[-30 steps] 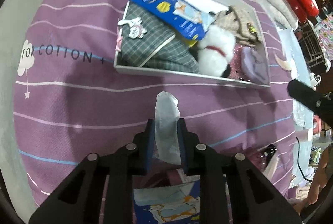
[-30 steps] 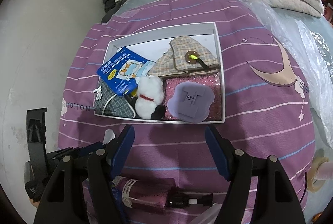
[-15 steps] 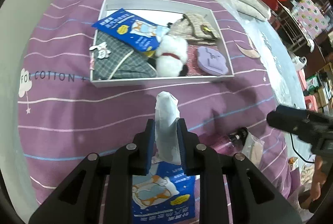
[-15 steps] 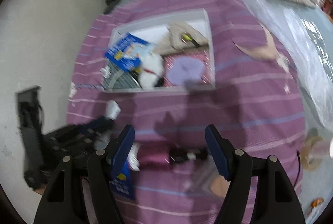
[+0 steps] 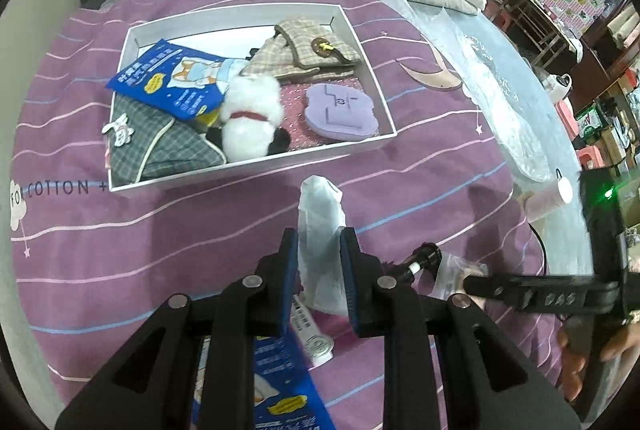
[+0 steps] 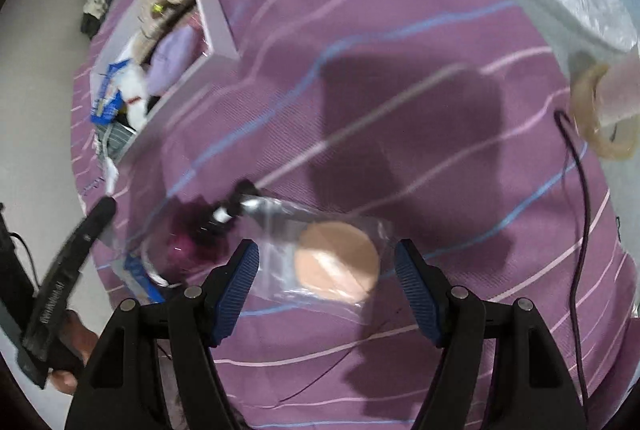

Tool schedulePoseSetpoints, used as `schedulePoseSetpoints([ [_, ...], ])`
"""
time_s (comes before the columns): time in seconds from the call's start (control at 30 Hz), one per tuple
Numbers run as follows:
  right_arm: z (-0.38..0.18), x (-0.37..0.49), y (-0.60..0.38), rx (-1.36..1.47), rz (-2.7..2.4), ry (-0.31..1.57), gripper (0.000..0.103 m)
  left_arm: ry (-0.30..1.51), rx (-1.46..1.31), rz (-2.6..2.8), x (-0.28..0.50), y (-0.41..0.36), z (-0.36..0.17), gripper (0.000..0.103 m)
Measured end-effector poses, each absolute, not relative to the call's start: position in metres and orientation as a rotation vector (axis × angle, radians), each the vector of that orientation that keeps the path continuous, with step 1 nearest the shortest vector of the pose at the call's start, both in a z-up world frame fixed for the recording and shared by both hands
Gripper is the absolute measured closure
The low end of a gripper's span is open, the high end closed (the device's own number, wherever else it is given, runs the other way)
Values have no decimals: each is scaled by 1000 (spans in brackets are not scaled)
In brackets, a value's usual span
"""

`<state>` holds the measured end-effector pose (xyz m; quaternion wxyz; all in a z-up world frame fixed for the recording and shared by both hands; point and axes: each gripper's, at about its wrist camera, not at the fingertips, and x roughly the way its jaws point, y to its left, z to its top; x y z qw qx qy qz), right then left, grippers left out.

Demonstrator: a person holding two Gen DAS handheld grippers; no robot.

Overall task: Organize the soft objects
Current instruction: 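Grasp the clear bag with the beige puff with the right gripper while the left gripper holds the strip, then carry the puff bag with the right gripper and the strip with the left gripper over the box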

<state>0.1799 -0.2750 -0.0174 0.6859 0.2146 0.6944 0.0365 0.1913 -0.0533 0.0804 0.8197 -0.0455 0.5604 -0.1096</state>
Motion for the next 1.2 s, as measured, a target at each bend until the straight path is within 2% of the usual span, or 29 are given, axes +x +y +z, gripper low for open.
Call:
schedulePoseSetpoints([
  [0.33, -27, 171, -253, 391, 62, 1519, 32, 1182, -108, -187, 196, -50, 76, 80],
  [0.43, -28, 169, -246, 342, 49, 1503, 35, 1170, -129, -200, 196, -49, 78, 80],
  [0.5, -29, 166, -243, 319, 36, 1491, 49, 1152, -130, -193, 196, -48, 79, 80],
  [0.67, -34, 157, -245, 323, 43, 1474, 56, 1121, -131, -185, 196, -45, 82, 80],
  [0.73, -32, 154, -246, 312, 59, 1467, 63, 1120, -131, -188, 196, -45, 82, 80],
  [0.77, -30, 153, -247, 314, 72, 1461, 81, 1125, -141, -189, 197, -43, 81, 80],
  [0.87, -23, 152, -256, 354, 93, 1455, 91, 1133, -146, -176, 198, -42, 79, 81],
  [1.2, 14, 144, -280, 424, 159, 1364, 98, 1091, -132, -121, 199, -36, 78, 81],
])
